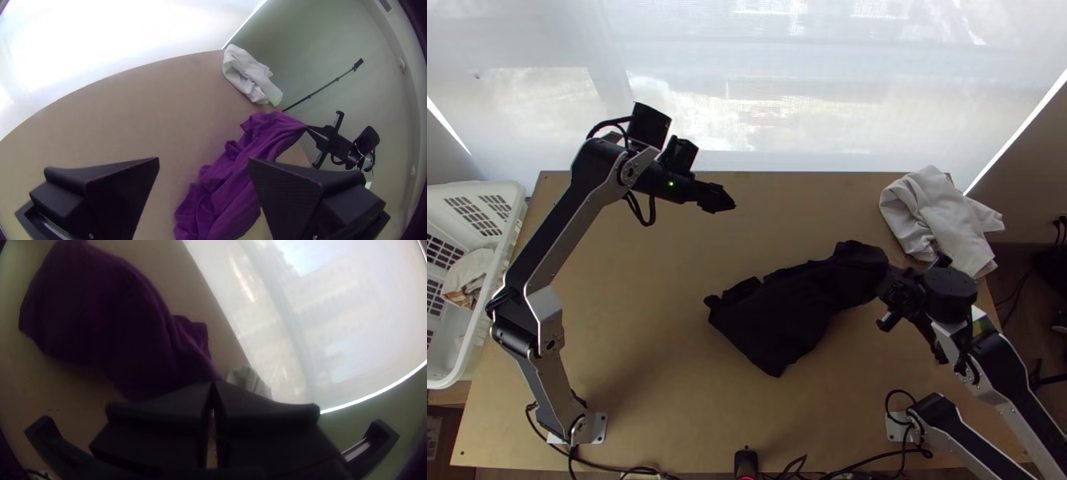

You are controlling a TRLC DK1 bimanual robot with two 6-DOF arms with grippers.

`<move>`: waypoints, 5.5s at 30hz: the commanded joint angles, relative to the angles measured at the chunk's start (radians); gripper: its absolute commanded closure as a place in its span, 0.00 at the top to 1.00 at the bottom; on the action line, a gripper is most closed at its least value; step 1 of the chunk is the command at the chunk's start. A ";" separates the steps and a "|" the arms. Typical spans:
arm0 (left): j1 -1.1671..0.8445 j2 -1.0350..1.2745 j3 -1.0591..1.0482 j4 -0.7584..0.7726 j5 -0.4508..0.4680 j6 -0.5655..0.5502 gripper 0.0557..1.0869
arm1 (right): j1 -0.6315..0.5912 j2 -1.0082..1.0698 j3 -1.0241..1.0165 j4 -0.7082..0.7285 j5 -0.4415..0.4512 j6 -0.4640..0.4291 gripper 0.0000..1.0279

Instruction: Fold the t-shirt

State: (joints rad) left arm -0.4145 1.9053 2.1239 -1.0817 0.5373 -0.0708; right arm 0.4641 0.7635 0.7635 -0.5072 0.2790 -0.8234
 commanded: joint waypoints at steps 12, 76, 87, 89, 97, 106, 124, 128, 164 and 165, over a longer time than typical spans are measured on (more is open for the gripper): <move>-0.125 0.083 -0.001 -0.035 -0.002 0.019 0.94 | -0.038 -0.325 -0.176 -0.165 -0.021 0.142 0.67; 0.118 -0.083 0.116 0.014 -0.284 0.035 0.03 | -0.117 0.247 0.392 -0.025 -0.159 0.578 0.95; 0.240 -0.152 0.096 0.035 -0.335 0.039 0.03 | -0.030 0.264 0.378 -0.068 -0.161 0.583 0.95; 0.261 -0.147 0.094 0.035 -0.346 0.040 0.03 | -0.008 0.270 0.370 -0.074 -0.161 0.583 0.95; 0.302 -0.115 -0.002 0.025 -0.347 0.046 0.03 | 0.091 0.323 0.333 -0.080 -0.169 0.581 0.95; 0.447 -0.157 -0.079 0.023 -0.425 0.032 0.03 | 0.160 0.523 0.378 0.002 -0.182 0.581 0.95; 0.574 -0.204 -0.340 0.074 -0.425 0.049 0.03 | 0.242 1.074 0.639 0.213 -0.270 0.636 0.95; 0.572 -0.209 -0.361 0.080 -0.425 0.051 0.03 | 0.248 1.177 0.721 0.213 -0.276 0.653 0.95; 0.589 -0.292 -0.392 0.115 -0.369 0.089 0.03 | 0.194 1.117 0.918 0.026 -0.308 0.584 0.03; 0.589 -0.307 -0.386 0.115 -0.361 0.091 0.03 | 0.182 1.085 0.918 0.007 -0.308 0.583 0.03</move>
State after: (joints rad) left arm 0.1734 1.6592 1.7103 -0.9695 0.1421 0.0093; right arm 0.7078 2.0277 1.6928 -0.4183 -0.0277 -0.2333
